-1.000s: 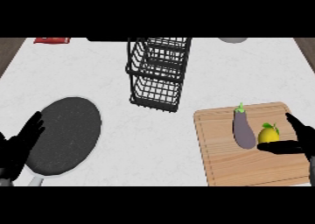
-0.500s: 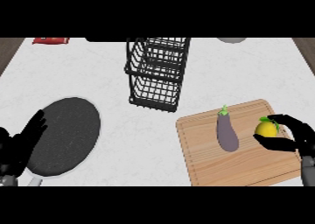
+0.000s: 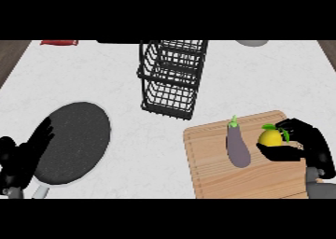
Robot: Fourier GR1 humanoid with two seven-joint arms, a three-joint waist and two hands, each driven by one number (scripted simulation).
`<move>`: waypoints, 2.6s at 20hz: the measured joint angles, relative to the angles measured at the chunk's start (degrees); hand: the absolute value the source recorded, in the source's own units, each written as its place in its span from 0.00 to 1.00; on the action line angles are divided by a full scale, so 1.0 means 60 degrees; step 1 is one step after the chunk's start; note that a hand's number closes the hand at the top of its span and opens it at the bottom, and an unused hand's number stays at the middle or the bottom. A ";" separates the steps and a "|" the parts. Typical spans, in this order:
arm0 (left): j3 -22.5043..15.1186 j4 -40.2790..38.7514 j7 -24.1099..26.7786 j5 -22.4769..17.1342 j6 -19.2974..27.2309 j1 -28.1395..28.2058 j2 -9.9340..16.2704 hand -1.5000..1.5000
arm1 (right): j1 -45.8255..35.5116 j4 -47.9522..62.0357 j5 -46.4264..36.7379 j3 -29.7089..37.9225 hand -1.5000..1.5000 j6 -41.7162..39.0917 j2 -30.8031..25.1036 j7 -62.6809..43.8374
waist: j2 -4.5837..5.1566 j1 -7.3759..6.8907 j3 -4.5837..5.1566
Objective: Pick the lemon from the cutting board and place it in the tiered basket
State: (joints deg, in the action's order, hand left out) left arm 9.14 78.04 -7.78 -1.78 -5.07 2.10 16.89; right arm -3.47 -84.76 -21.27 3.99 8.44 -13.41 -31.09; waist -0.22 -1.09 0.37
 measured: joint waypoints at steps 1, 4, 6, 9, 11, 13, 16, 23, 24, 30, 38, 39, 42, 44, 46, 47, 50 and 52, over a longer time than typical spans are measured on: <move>-0.0076 0.0037 -0.0007 0.0024 -0.0056 -0.0062 0.0005 0.50 | -0.0204 -0.0124 -0.0441 -0.0511 1.00 0.0071 0.0167 -0.0110 | 0.0007 -0.0202 0.0023; -0.0312 0.0098 -0.0019 0.0106 -0.0197 -0.0256 -0.0010 0.50 | -0.0948 -0.0323 -0.1553 -0.1834 1.00 0.0047 0.0522 -0.0412 | 0.0048 -0.0892 0.0139; -0.0440 0.0113 -0.0046 0.0162 -0.0271 -0.0373 -0.0008 0.50 | -0.1501 -0.0372 -0.2333 -0.2579 1.00 0.0102 0.0796 -0.0785 | 0.0040 -0.1180 0.0178; -0.0576 0.0087 -0.0096 0.0218 -0.0379 -0.0495 0.0009 0.50 | -0.2365 -0.0353 -0.3554 -0.3469 1.00 0.0248 0.1259 -0.1580 | -0.0015 -0.1387 0.0208; -0.0646 0.0064 -0.0149 0.0255 -0.0392 -0.0568 -0.0010 0.50 | -0.2842 -0.0320 -0.4416 -0.3922 1.00 0.0374 0.1543 -0.2266 | -0.0066 -0.1366 0.0195; -0.0688 0.0021 -0.0193 0.0288 -0.0411 -0.0598 -0.0003 0.50 | -0.3433 -0.0240 -0.5206 -0.4358 1.00 0.0434 0.1787 -0.3005 | -0.0103 -0.1361 0.0176; -0.0731 -0.0032 -0.0291 0.0301 -0.0403 -0.0685 -0.0045 0.50 | -0.4428 -0.0018 -0.6216 -0.4897 1.00 0.0383 0.1973 -0.4106 | -0.0113 -0.1311 0.0132; -0.0805 -0.0139 -0.0460 0.0314 -0.0383 -0.0940 -0.0137 0.50 | -0.6935 0.0451 -0.7487 -0.5733 1.00 0.0162 0.2102 -0.5485 | -0.0080 -0.1358 0.0060; -0.0801 -0.0168 -0.0447 0.0310 -0.0387 -0.0951 -0.0143 0.50 | -0.7274 0.0571 -0.7583 -0.5769 1.00 0.0134 0.2106 -0.5625 | -0.0064 -0.1355 0.0055; -0.0777 -0.0248 -0.0400 0.0316 -0.0362 -0.1115 -0.0159 0.50 | -0.9177 0.1505 -0.7783 -0.5771 1.00 0.0069 0.2109 -0.6216 | 0.0041 -0.1350 0.0022; -0.0662 -0.0272 -0.0446 0.0277 -0.0337 -0.1279 -0.0109 0.50 | -1.1146 0.3756 -0.7667 -0.5284 1.00 0.0355 0.2114 -0.6220 | 0.0210 -0.1282 -0.0003; -0.0659 -0.0276 -0.0449 0.0292 -0.0309 -0.1299 -0.0118 0.50 | -1.1301 0.3827 -0.7578 -0.5073 1.00 0.0533 0.2118 -0.6143 | 0.0232 -0.1268 -0.0011; -0.0596 -0.0329 -0.0390 0.0275 -0.0269 -0.1300 -0.0133 0.50 | -1.1634 0.4263 -0.7329 -0.4562 1.00 0.1116 0.2132 -0.5833 | 0.0280 -0.1197 -0.0022; -0.0544 -0.0370 -0.0375 0.0222 -0.0319 -0.1319 -0.0097 0.50 | -1.1860 0.4621 -0.7172 -0.4315 1.00 0.1480 0.2135 -0.5670 | 0.0298 -0.1182 -0.0023; -0.0510 -0.0375 -0.0363 0.0237 -0.0306 -0.1325 -0.0059 0.50 | -1.2104 0.5015 -0.7009 -0.4105 1.00 0.1821 0.2141 -0.5543 | 0.0298 -0.1144 -0.0026; -0.0516 -0.0353 -0.0346 0.0241 -0.0286 -0.1283 -0.0088 0.50 | -1.2282 0.5257 -0.6937 -0.3943 1.00 0.1982 0.2144 -0.5461 | 0.0300 -0.1135 -0.0026; -0.0442 -0.0347 -0.0404 0.0195 -0.0292 -0.1281 -0.0053 0.50 | -1.2587 0.6019 -0.6700 -0.3629 1.00 0.2565 0.2156 -0.5159 | 0.0301 -0.1034 -0.0028; -0.0408 -0.0254 -0.0371 0.0198 -0.0307 -0.1186 0.0001 0.50 | -1.2715 0.6510 -0.6552 -0.3515 1.00 0.3002 0.2159 -0.4980 | 0.0289 -0.1008 -0.0031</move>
State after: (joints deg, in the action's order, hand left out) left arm 6.69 76.52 -10.01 -0.59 -6.91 -5.02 16.90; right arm -79.76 -45.70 -60.58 -17.10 26.46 -0.46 -60.97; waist 1.51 -7.13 0.19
